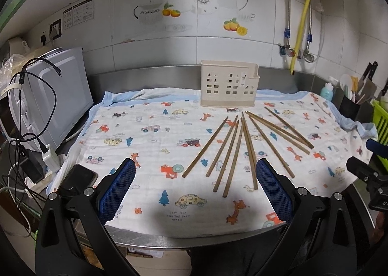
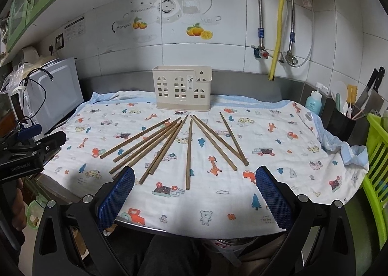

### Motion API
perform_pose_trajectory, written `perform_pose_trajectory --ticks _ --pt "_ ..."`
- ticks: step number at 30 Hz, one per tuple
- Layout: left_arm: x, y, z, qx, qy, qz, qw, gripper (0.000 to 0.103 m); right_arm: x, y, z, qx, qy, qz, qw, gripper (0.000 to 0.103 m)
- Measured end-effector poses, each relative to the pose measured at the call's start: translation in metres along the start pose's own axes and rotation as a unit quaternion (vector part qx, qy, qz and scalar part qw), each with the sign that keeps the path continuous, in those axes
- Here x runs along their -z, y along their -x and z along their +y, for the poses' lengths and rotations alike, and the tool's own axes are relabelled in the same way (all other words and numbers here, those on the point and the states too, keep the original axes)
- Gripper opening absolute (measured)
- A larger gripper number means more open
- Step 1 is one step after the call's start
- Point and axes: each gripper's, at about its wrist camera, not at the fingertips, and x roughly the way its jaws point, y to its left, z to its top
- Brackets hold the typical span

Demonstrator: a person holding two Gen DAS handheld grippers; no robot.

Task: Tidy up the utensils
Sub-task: 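Move the left tool down to a chopstick and close its fingers on it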

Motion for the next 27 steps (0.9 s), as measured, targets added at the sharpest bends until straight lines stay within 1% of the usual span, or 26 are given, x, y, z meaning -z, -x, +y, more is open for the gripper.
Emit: perform_pose_trajectory --ticks 7,10,14,18,20,26,27 --pt "0.003 -0.017 0.007 0.007 -0.004 0.013 0.9999 0.098 0.003 -0.018 -0.007 -0.003 -0.003 0.014 1.000 0.097" --pt "0.005 -0.028 0.010 0.016 -0.008 0.027 0.9995 0.098 0.005 -0.026 -0.010 -0.010 -0.006 0.021 1.000 0.097" --pt "0.007 -0.048 0.014 0.022 -0.009 0.050 0.9985 0.098 0.007 -0.036 -0.015 -0.007 -0.003 0.029 1.000 0.097" --pt "0.005 -0.064 0.017 0.037 -0.004 0.061 0.9975 0.098 0.007 -0.045 -0.024 -0.006 -0.007 0.033 0.999 0.097" --pt "0.004 -0.072 0.018 0.042 -0.005 0.064 0.9970 0.097 0.006 -0.048 -0.028 -0.004 -0.007 0.033 0.999 0.097" --pt "0.000 -0.095 0.017 0.037 -0.021 0.073 0.9964 0.096 0.002 -0.064 -0.040 -0.006 -0.002 0.041 0.999 0.096" --pt "0.000 -0.099 0.016 0.039 -0.025 0.075 0.9961 0.092 0.001 -0.066 -0.041 -0.004 0.001 0.043 0.999 0.096"
